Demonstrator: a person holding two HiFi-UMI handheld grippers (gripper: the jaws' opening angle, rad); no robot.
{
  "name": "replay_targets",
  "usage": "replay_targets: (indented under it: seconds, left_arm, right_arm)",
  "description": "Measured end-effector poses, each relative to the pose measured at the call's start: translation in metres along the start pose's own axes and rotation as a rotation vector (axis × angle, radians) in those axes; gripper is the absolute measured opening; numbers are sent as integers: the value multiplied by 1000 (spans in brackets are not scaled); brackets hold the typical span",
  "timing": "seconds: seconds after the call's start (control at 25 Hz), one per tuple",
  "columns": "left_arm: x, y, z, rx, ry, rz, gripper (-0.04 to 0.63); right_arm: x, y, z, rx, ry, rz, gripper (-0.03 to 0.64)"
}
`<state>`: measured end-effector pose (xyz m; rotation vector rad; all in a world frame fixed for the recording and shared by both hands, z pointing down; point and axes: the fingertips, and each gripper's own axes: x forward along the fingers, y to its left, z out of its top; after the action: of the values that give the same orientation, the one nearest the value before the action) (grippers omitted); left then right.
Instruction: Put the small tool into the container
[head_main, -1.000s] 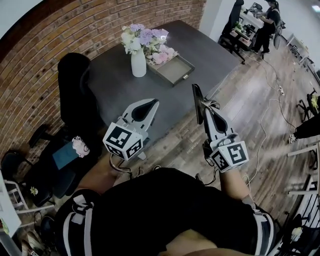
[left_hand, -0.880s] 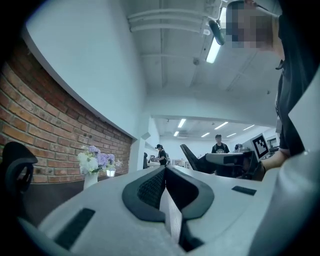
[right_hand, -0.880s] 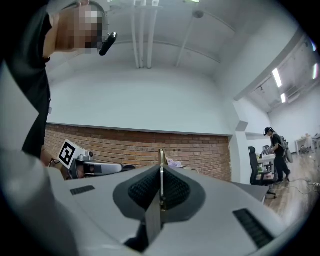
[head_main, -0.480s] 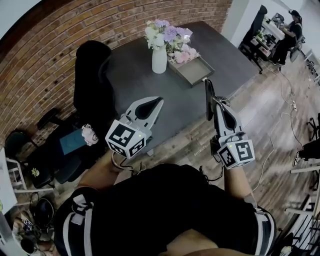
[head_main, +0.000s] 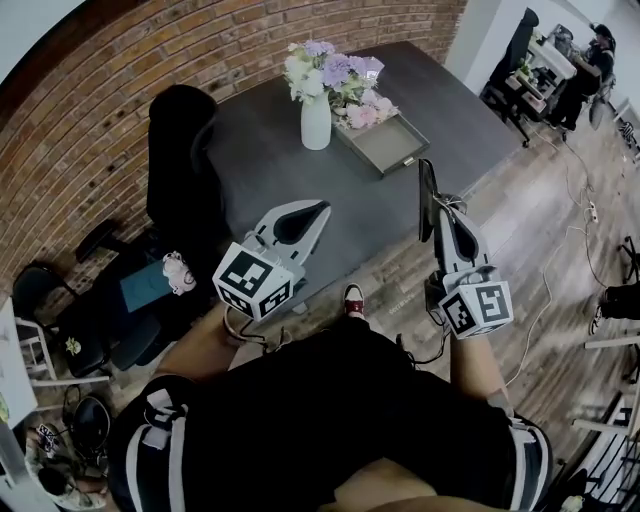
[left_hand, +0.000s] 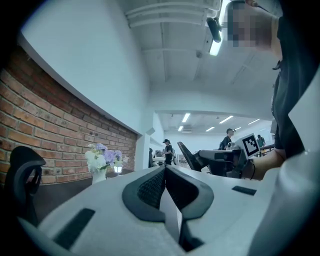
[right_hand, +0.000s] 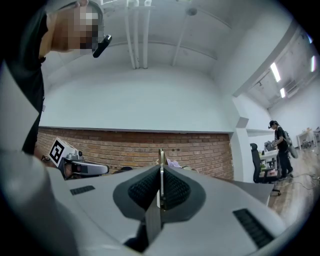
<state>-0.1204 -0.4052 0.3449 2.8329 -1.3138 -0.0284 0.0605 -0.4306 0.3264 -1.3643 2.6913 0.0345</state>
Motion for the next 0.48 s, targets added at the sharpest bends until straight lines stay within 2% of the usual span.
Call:
replay_targets:
  seconds: [0.48]
  left_arm:
    - [71, 22, -2, 4, 10, 16, 9]
  right_arm:
    - [54, -66, -9, 26, 3, 30, 5]
